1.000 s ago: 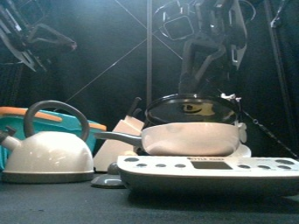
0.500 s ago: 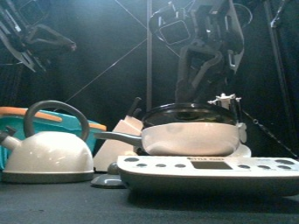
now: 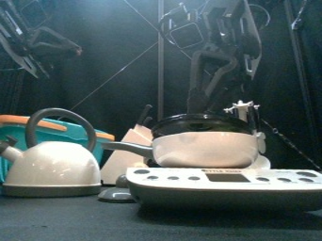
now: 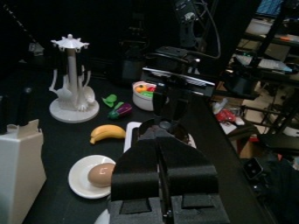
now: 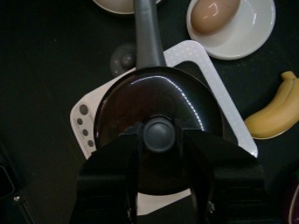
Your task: Place pot lid onto pan
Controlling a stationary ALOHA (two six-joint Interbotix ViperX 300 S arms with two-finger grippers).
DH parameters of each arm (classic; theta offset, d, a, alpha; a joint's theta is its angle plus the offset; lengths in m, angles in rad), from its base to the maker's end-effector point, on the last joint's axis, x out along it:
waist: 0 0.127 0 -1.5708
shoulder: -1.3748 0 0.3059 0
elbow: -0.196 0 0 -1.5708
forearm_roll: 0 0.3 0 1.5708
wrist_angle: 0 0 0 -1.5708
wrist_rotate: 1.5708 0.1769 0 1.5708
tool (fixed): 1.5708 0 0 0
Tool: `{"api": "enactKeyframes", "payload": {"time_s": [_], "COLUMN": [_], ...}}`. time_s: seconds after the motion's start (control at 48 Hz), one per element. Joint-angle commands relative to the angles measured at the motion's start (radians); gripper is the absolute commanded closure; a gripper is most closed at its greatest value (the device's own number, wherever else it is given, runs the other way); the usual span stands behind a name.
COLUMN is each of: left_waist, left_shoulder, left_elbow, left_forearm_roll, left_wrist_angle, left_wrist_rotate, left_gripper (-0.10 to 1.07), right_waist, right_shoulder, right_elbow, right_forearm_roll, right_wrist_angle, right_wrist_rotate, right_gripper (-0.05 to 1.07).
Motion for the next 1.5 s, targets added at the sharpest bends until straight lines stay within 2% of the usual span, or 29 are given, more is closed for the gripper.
{"api": "enactKeyframes", "payload": {"time_s": [0.0, 0.438, 0.75, 1.125, 1.312, 1.479], "left_waist": [0.002, 0.002, 0.002, 0.002, 0.002, 0.002], "left_shoulder": [0.002, 0.002, 0.000, 0.002, 0.000, 0.000], "left_elbow": [-0.012, -0.012, -0.011, -0.011, -0.011, -0.011], "left_forearm_roll": [-0.002, -0.002, -0.002, -0.002, -0.002, -0.002], "left_wrist_angle": [-0.005, -0.005, -0.005, -0.003, -0.005, -0.005], "left_wrist_rotate": [0.000, 0.000, 0.000, 0.000, 0.000, 0.000], "left_gripper": [0.99, 0.99, 0.99, 0.99, 0.99, 0.99], "right_waist": [0.002, 0.017, 0.021, 0.021, 0.025, 0.037], "right_shoulder": [-0.015, -0.014, -0.012, -0.017, -0.025, -0.064], "right_elbow": [-0.021, -0.029, -0.029, -0.037, -0.037, -0.037], "right_forearm_roll": [0.000, 0.000, -0.003, -0.014, -0.020, -0.072], "right_wrist_angle": [0.011, 0.009, 0.012, 0.009, 0.009, 0.009], "right_wrist_rotate": [-0.002, -0.002, -0.002, -0.002, -0.002, 0.000], "right_gripper": [0.50, 0.47, 0.29, 0.15, 0.14, 0.14]}}
